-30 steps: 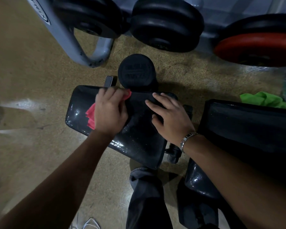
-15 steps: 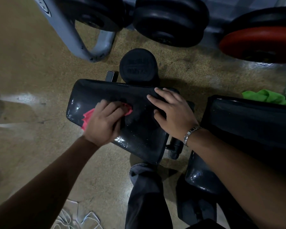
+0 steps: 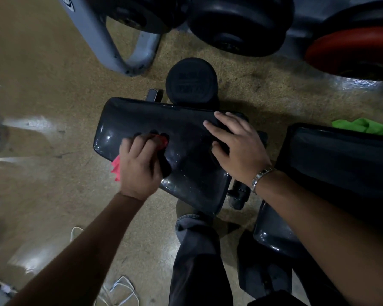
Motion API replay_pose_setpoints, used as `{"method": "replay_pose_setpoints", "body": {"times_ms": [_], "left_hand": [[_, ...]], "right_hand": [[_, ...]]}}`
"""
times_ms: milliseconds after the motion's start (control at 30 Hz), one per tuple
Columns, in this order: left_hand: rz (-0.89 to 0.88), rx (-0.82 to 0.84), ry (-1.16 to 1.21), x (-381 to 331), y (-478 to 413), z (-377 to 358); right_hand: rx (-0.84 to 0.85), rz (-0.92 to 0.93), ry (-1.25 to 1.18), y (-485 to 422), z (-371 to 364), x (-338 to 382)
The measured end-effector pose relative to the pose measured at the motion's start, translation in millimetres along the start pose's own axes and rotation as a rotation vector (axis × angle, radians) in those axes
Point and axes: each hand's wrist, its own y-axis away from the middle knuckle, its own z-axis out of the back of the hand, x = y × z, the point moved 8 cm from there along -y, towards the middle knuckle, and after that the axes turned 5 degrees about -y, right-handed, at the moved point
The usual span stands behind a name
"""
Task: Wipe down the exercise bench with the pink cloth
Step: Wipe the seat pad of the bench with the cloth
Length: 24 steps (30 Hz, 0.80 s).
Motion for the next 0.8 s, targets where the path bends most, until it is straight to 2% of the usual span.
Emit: {"method": "replay_pose_setpoints", "body": {"times_ms": [67,200,267,367,400,500,567,600,733,800], "left_hand": [[-0.009,-0.002,0.011,-12,8,-6],[-0.319,0.13,-0.046,-10,27,-8],[-0.288,0.101,-0.053,-4,23,-1],[-0.048,0.004,0.015,-9,19,1],[-0.044,0.004,0.023,-17,24,-4],[-0.242,0.126,0.0,-31,56,-20],[-0.278,0.162,-0.021,-19,64,-16],[-0.232,0.15,-0.023,-12,63,-12],[0.168,0.021,0.035,-7,49,-4],[0.152,0.044,0.034,-23,52,-14]], "right_hand": [[-0.001,-0.009,-0.009,1,-1,0],[0.01,0.01,0.0,0,0,0],[0.009,0.015,0.0,-1,2,0],[0.009,0.005,-0.001,0,1,3],[0.009,-0.003,-0.004,0,1,3],[0.014,0.004,-0.011,0,1,4],[0.015,0.027,0.001,-1,3,4],[0.013,0.036,0.006,-1,4,4],[-0.006,0.038,0.009,1,4,4],[-0.015,0.03,0.002,2,3,4]]}}
